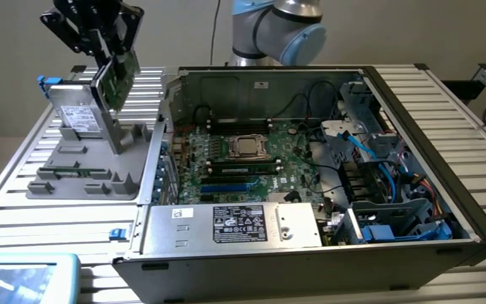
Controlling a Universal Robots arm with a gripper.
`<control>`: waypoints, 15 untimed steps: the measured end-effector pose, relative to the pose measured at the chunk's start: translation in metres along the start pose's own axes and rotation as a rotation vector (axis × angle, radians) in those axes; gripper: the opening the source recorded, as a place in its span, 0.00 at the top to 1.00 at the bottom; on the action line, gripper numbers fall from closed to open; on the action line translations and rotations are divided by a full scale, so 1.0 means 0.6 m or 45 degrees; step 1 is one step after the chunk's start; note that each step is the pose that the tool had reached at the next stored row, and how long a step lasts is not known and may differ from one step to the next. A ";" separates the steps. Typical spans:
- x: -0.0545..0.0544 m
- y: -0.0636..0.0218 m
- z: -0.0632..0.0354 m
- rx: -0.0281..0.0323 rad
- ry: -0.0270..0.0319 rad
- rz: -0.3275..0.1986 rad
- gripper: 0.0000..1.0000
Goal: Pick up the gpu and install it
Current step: 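Pick up the gpu and move the gpu toward the slot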
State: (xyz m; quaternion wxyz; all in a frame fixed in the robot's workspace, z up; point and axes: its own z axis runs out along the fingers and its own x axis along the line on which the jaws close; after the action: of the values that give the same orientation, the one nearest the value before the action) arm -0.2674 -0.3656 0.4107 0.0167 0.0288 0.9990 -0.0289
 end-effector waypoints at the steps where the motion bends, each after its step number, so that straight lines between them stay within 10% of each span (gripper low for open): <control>1: -0.006 0.000 -0.007 -0.0001 0.0005 0.000 0.72; 15: -0.094 0.002 -0.050 0.0012 0.0397 -0.002 0.72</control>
State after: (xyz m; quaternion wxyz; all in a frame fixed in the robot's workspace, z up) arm -0.2119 -0.3656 0.4428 0.0010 0.0284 0.9992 -0.0289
